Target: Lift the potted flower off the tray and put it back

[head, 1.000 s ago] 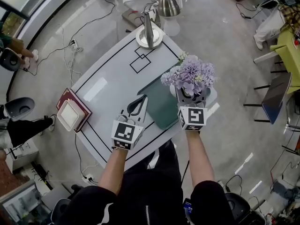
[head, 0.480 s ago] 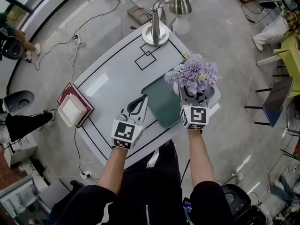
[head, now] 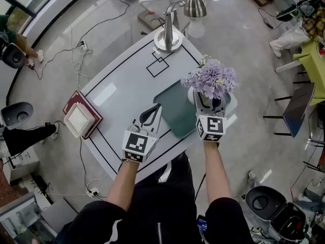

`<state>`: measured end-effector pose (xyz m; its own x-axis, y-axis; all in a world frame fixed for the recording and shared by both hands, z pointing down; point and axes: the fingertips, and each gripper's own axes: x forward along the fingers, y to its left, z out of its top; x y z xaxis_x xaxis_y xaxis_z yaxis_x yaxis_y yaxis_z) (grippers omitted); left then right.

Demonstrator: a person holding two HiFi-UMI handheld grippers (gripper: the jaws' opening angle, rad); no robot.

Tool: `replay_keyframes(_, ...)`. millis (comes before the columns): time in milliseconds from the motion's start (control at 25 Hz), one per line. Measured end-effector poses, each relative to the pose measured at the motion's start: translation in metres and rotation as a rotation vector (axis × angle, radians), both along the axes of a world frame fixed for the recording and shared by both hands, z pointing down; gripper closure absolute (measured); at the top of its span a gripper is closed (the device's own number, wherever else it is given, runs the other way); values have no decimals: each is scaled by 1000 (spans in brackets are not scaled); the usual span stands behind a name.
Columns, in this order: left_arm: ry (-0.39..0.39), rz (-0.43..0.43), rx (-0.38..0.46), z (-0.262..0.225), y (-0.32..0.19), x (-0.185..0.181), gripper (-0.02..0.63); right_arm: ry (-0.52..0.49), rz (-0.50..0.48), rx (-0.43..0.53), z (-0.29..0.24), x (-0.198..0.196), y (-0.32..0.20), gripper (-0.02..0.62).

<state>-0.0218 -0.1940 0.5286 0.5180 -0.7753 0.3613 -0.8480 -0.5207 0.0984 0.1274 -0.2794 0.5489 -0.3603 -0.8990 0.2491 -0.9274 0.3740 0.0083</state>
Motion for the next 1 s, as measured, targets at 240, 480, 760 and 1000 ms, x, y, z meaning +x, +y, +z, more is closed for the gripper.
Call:
replay_keyframes(240,9,13,12,-6,6,3,601,7,22,-9,-2,5,16,328)
replay_keyframes(480,24,27,28,-16,16,6,601,47,32,-34,-2,17,55,328)
replay_keyframes(760,52,53,44,-27,35,9,601,14,54,-65,-10,10,101,335)
replay_keyframes(1000,95,71,66,-44,58,11,601,-7,33,-56,-49,-14,141,545)
